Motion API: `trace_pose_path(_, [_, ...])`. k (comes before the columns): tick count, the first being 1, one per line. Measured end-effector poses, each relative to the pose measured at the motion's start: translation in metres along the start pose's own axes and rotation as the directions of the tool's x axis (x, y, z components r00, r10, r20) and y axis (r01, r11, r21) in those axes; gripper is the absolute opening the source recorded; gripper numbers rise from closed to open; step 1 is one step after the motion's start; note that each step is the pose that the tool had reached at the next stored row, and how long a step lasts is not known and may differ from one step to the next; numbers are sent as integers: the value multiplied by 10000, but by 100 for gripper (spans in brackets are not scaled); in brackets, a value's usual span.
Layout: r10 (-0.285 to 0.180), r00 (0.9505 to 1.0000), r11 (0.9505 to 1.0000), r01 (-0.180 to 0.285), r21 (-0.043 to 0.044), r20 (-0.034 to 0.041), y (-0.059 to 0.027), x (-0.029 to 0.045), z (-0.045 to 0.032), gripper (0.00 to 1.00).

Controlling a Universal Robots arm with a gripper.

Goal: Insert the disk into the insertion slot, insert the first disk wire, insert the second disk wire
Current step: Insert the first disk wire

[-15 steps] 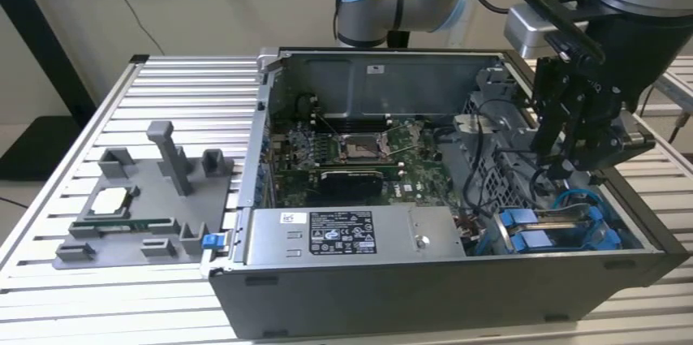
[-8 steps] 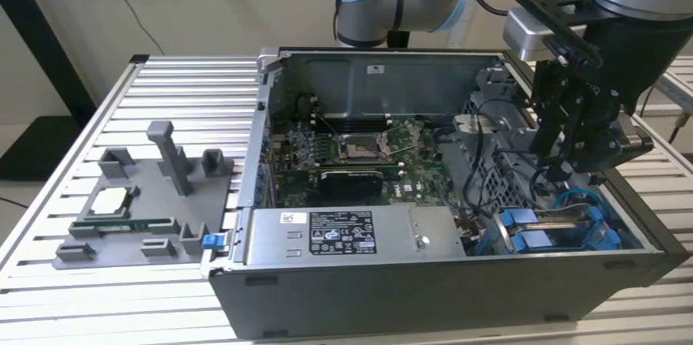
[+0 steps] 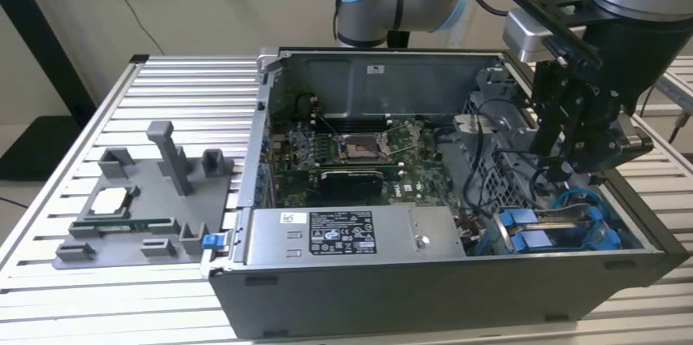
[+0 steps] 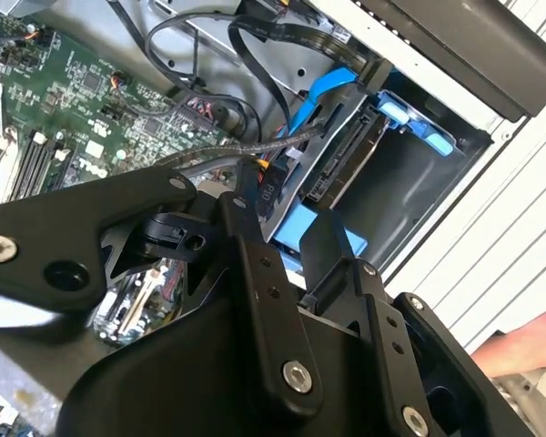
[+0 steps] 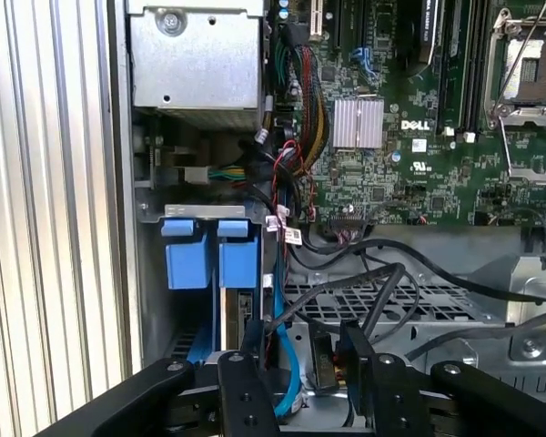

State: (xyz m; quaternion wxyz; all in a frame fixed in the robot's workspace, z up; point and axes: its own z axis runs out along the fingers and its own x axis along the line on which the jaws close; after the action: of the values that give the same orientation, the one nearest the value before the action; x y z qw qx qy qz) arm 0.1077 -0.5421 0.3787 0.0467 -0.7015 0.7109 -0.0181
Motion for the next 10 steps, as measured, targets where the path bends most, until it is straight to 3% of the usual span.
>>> trace_pose_path(5, [-1, 10000, 10000, 1, 68, 18, 2, 1, 12, 100])
trace_pose_path(10, [8, 9999, 10000, -9, 86, 141, 2, 0, 14, 100])
